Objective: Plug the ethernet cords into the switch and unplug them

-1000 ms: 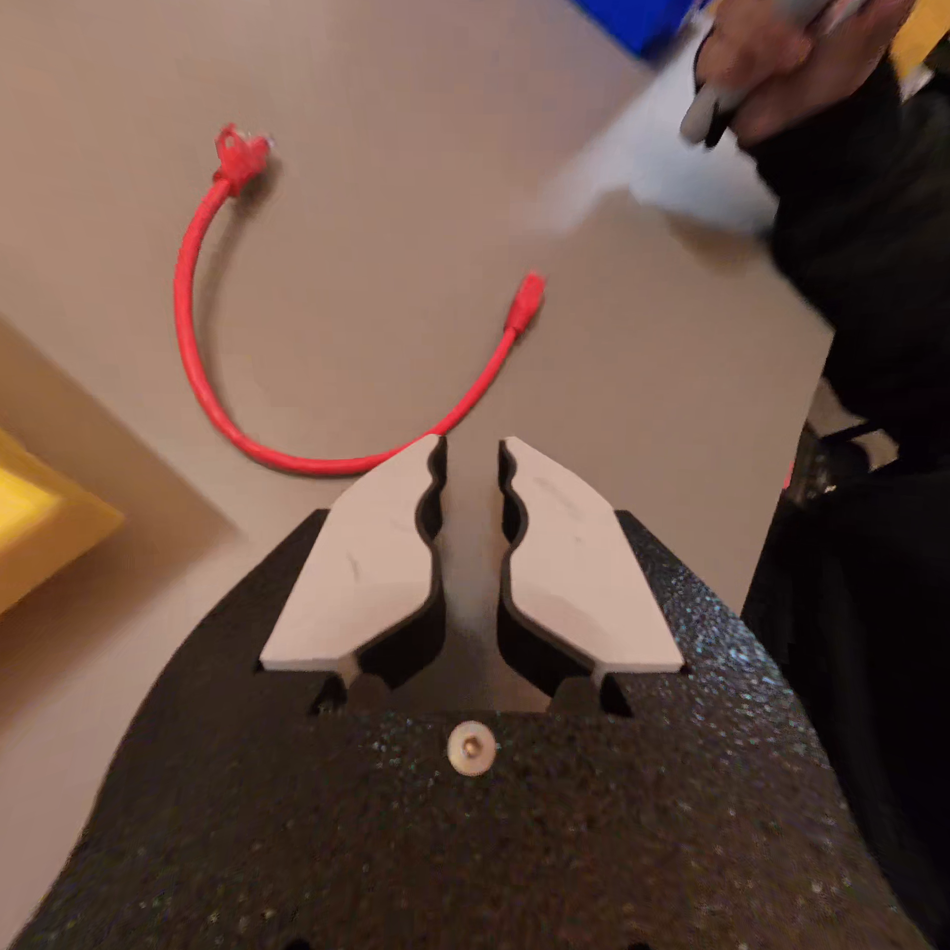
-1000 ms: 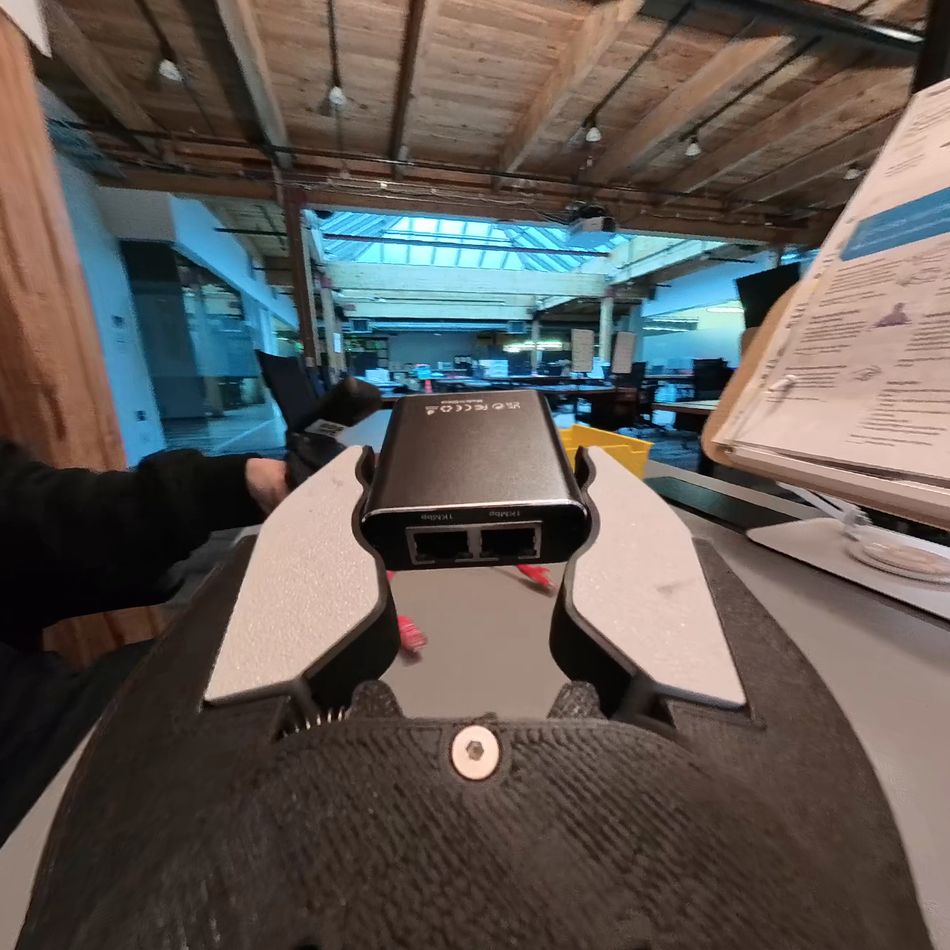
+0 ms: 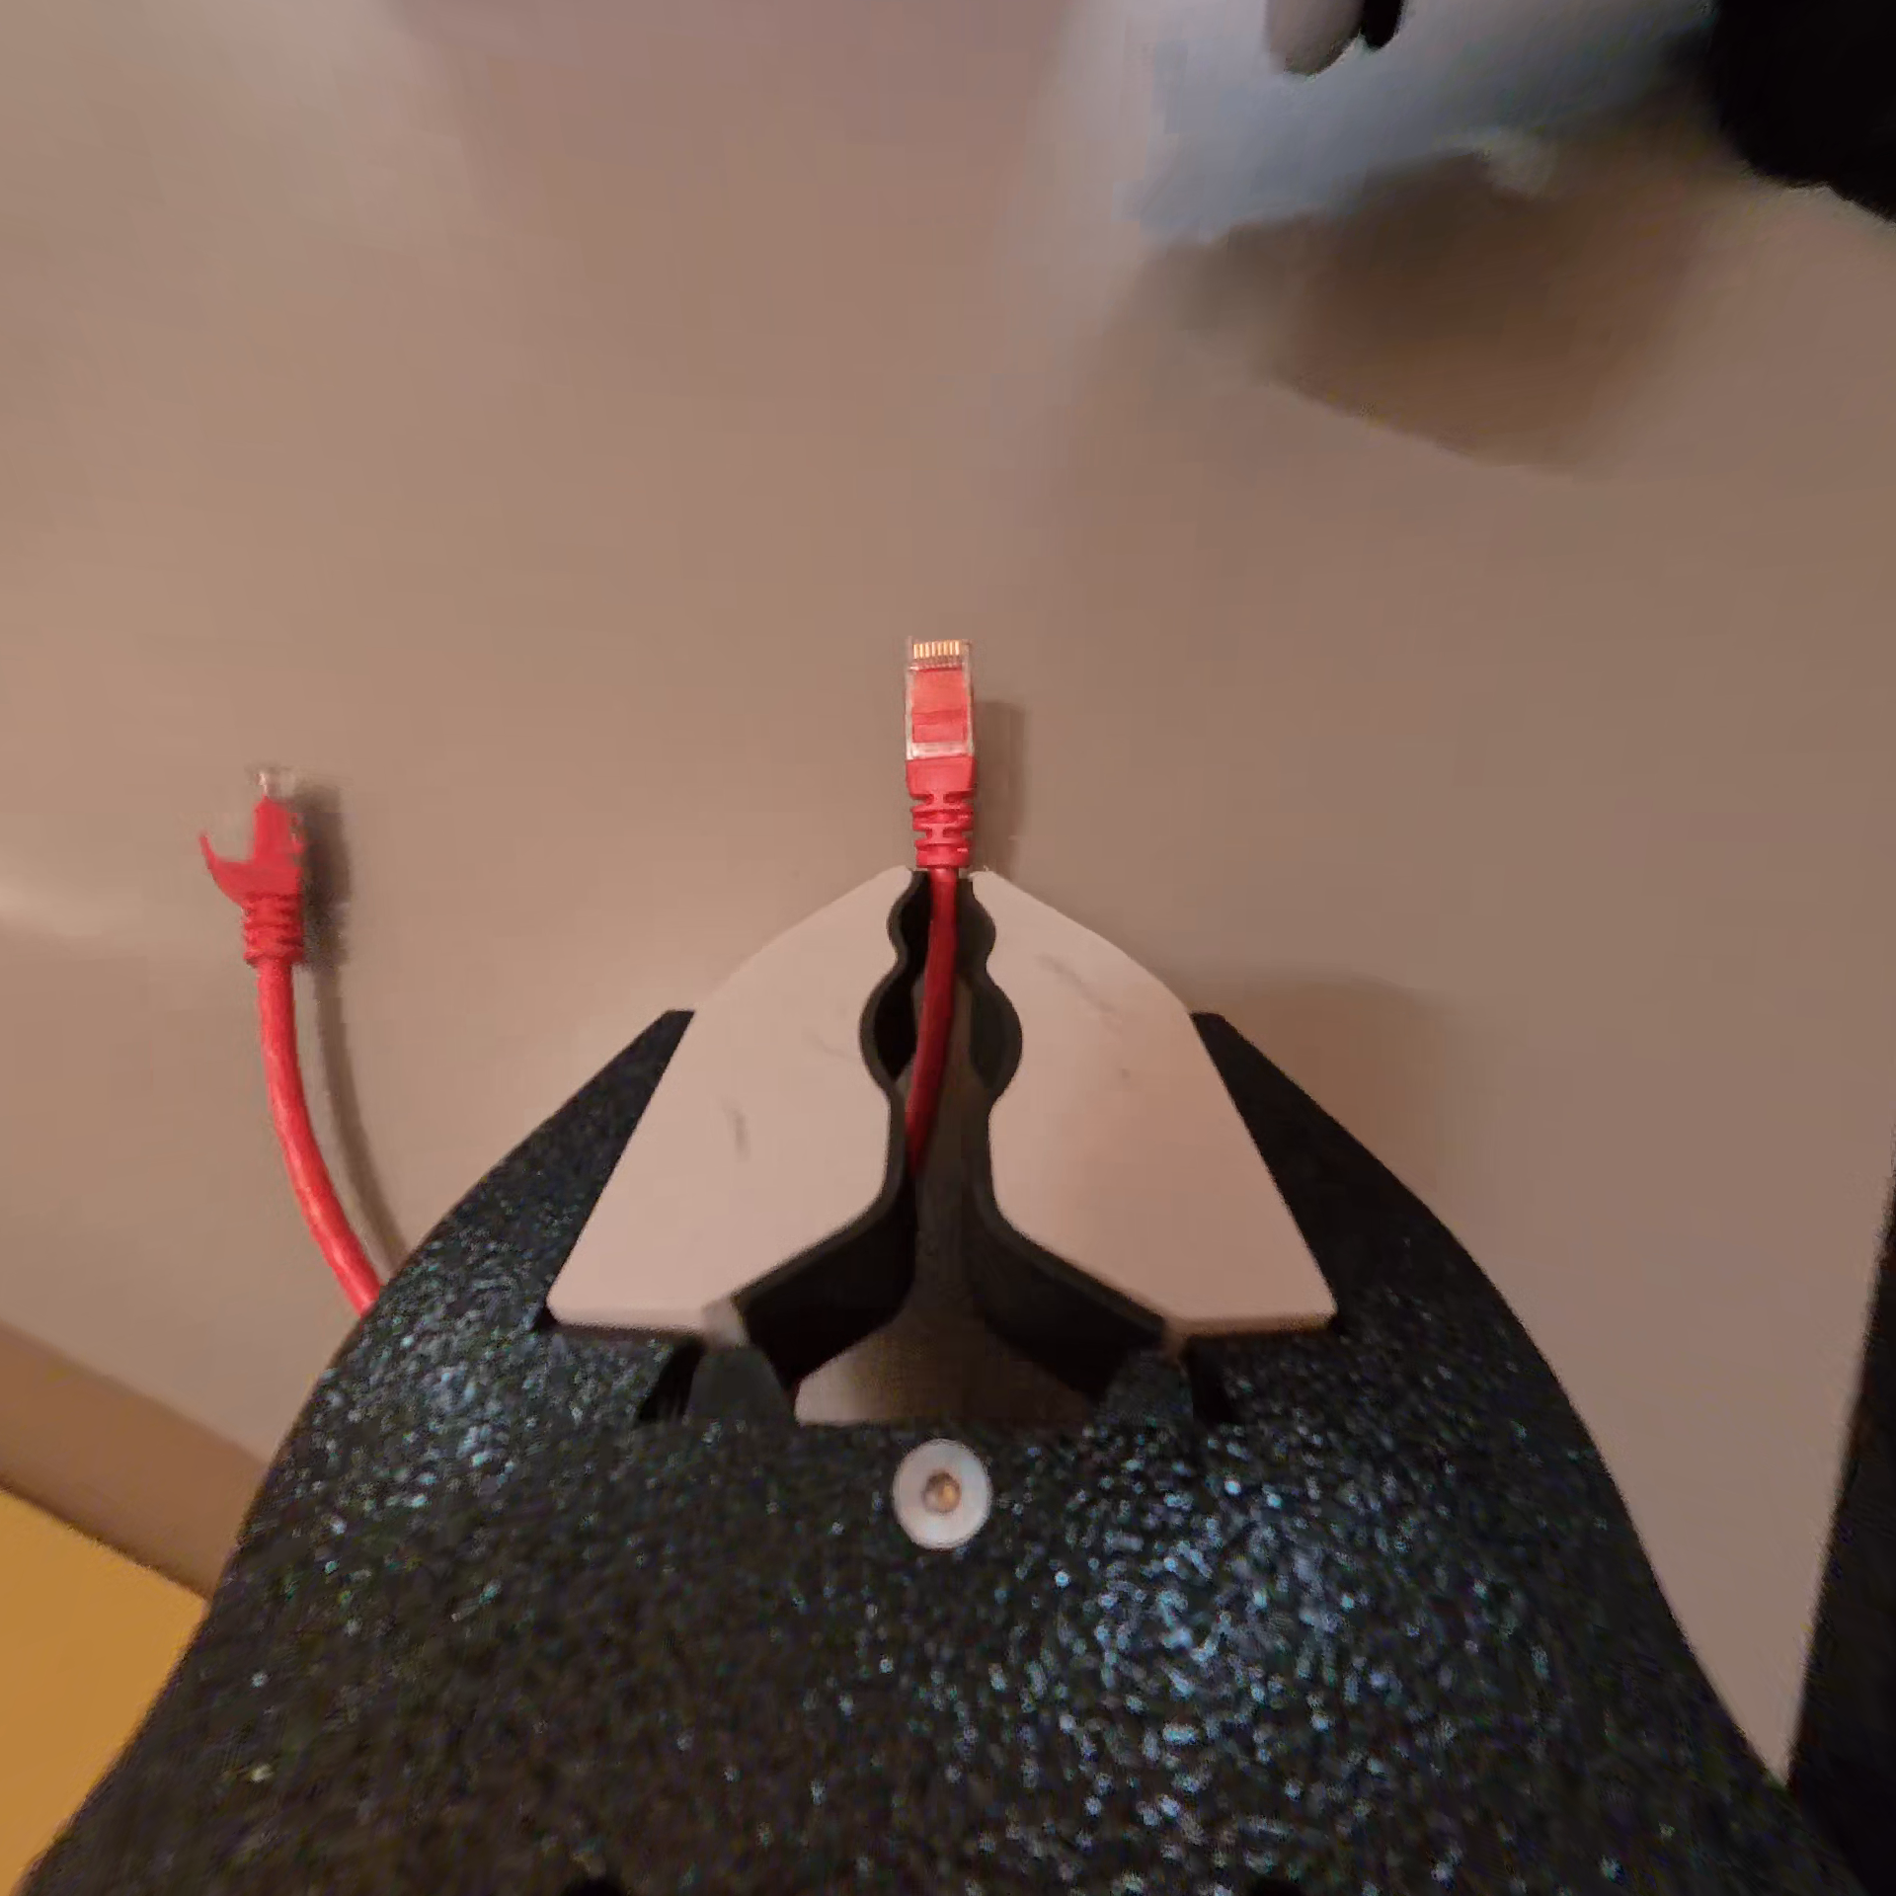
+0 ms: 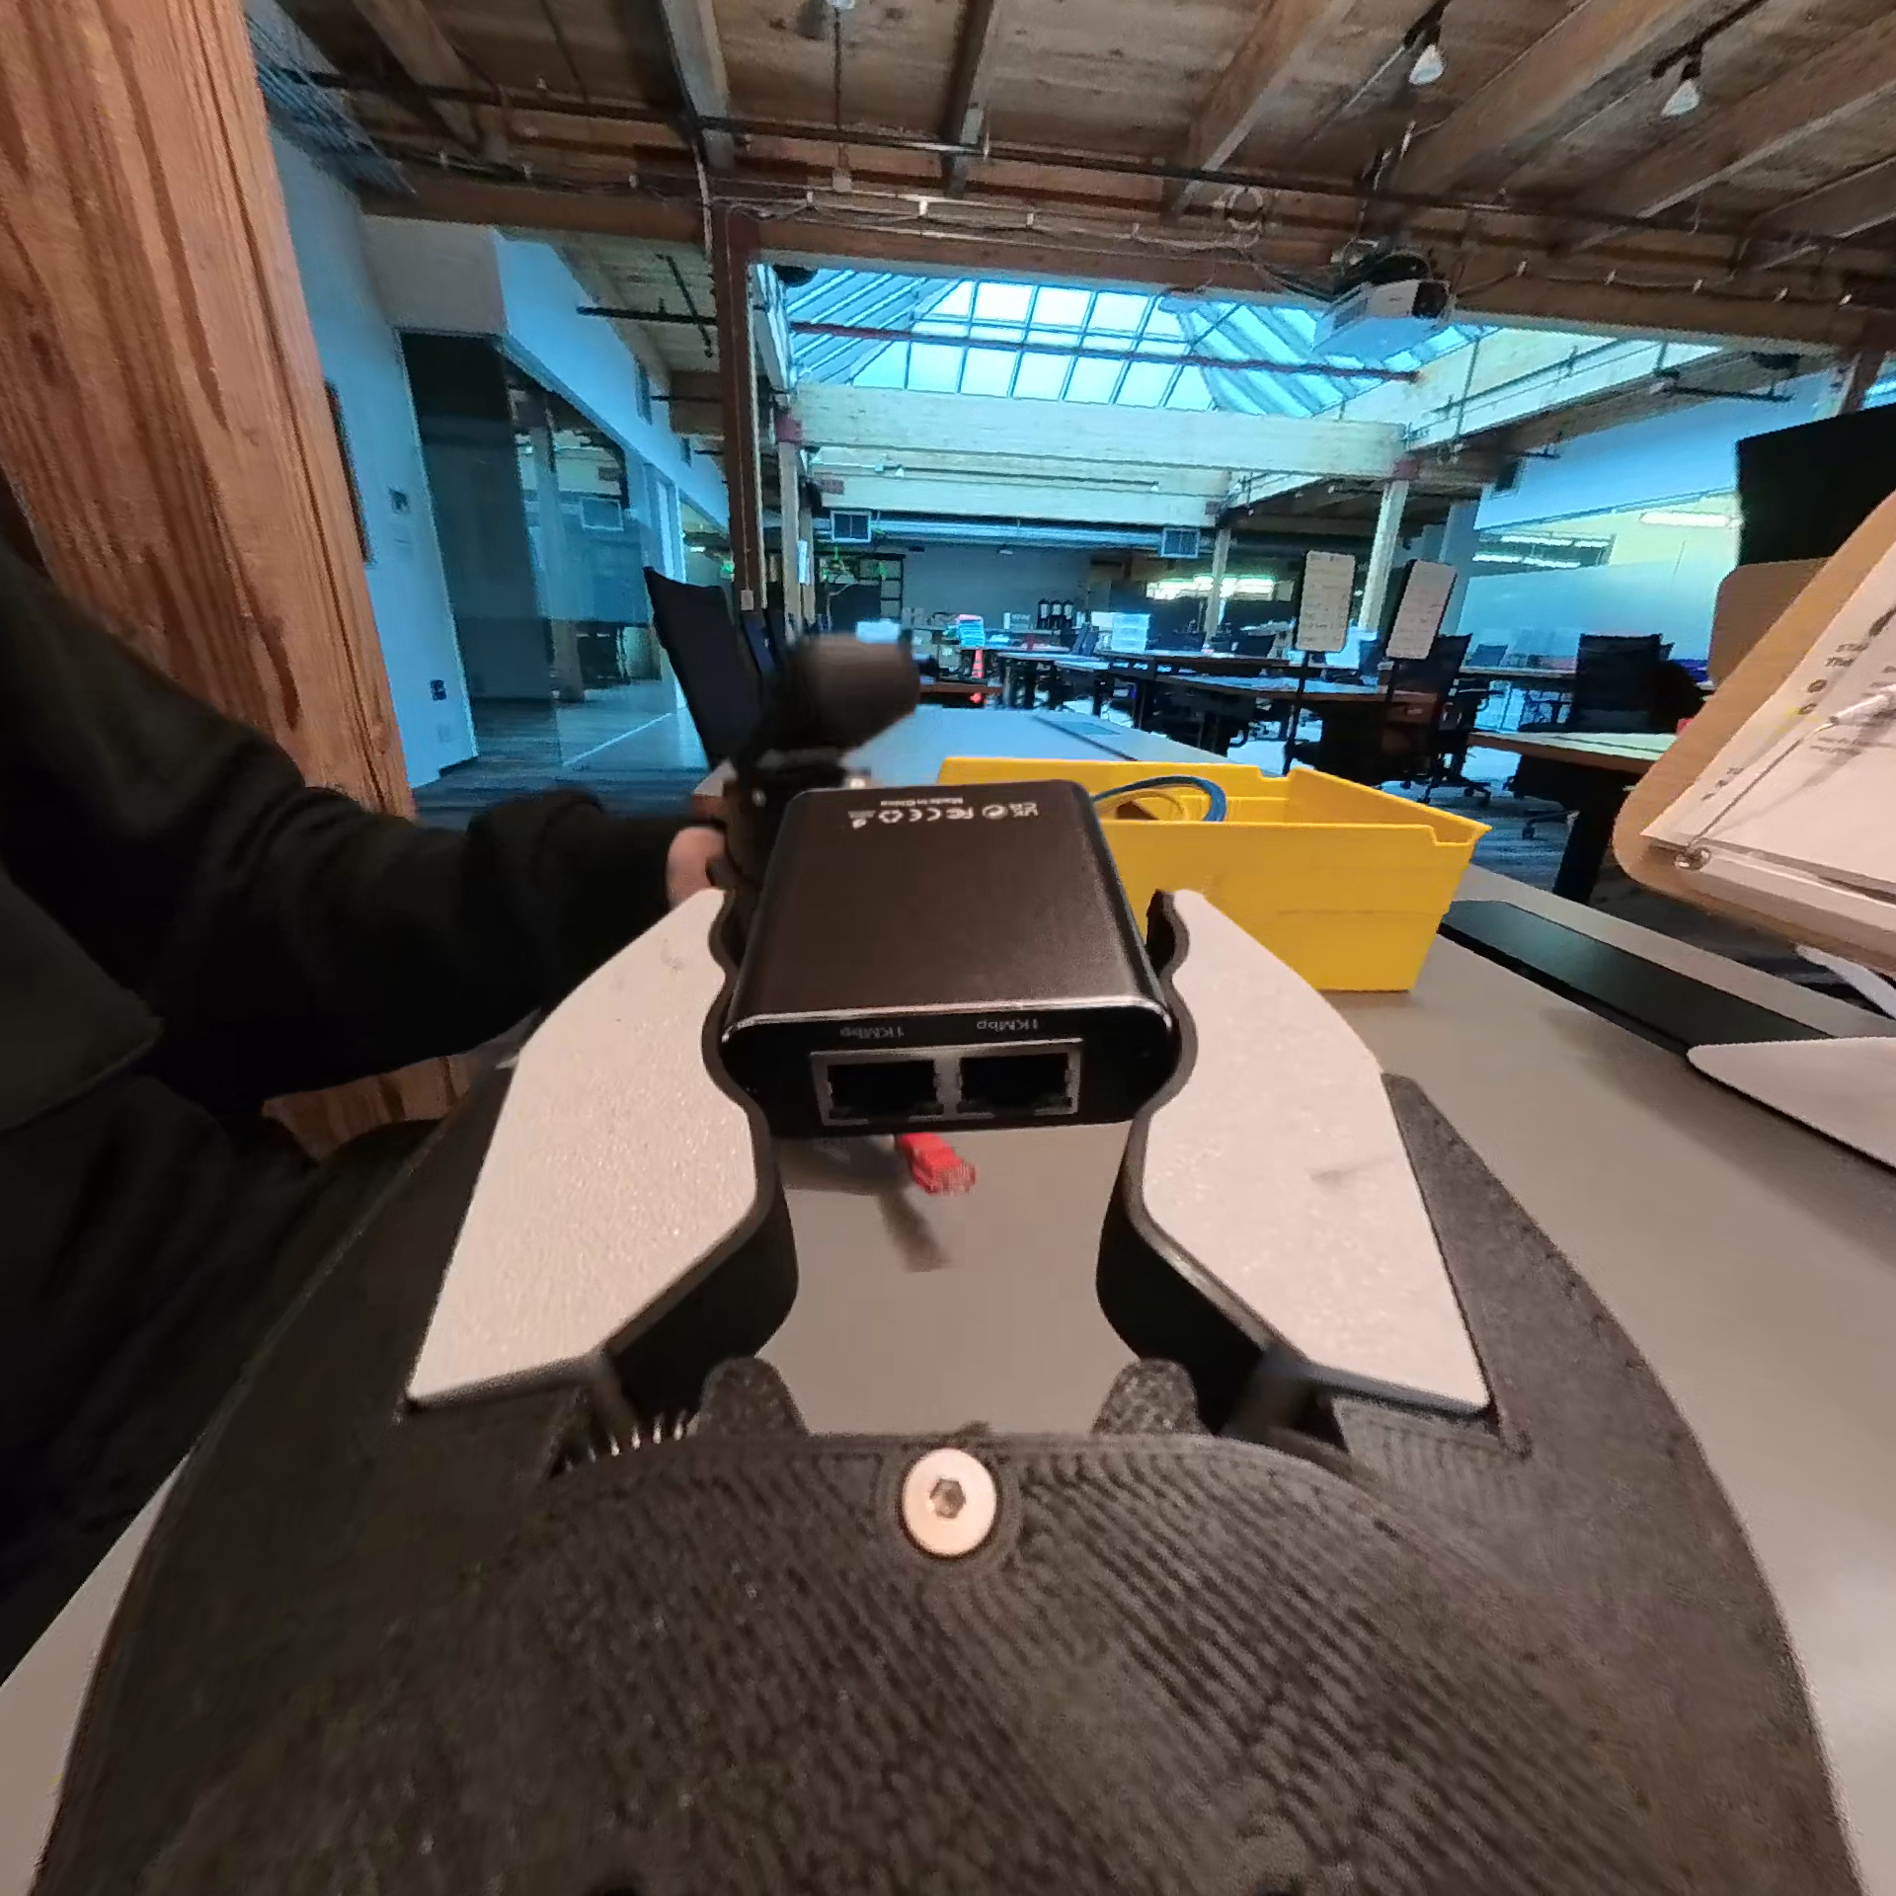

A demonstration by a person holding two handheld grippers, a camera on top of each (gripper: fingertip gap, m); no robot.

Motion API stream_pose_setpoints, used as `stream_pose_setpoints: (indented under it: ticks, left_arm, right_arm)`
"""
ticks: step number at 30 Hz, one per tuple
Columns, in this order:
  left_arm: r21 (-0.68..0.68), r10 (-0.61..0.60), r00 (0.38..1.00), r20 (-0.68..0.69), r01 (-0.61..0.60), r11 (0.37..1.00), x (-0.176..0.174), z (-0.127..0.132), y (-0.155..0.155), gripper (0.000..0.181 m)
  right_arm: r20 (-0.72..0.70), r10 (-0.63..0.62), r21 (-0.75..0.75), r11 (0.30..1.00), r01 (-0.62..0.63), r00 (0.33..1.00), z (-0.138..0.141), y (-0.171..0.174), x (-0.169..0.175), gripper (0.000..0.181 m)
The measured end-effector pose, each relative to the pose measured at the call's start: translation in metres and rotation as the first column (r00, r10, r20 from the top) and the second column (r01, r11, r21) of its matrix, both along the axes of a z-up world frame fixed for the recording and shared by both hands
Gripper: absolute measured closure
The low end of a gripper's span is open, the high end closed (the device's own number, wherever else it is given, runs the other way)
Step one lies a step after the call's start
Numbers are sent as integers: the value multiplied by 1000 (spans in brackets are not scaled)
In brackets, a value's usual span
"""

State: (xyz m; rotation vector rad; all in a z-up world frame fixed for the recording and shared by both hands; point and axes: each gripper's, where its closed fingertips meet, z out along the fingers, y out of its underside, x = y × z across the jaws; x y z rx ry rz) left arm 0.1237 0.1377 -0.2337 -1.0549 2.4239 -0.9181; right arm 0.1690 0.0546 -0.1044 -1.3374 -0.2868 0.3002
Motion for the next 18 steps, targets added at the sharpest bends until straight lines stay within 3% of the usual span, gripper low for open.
stream_pose_setpoints:
  ticks: [1,8,14,18]
  left_arm:
    - [17,-18,1000,16,18,1000,0,11,-4,177]
    - [153,-161,987,7,158,976,-9,85,-29,177]
    - [271,-228,973,-34,228,935,-6,105,-36,177]
    - [325,-237,969,-68,247,913,-4,104,-37,177]
  right_arm:
    - [7,7,-8,1000,-7,1000,-2,0,-1,107]
    - [34,71,-77,995,-68,997,-14,5,-14,107]
    - [81,105,-134,987,-93,991,-26,10,-25,107]
    - [87,123,-147,983,-110,989,-28,11,-30,107]
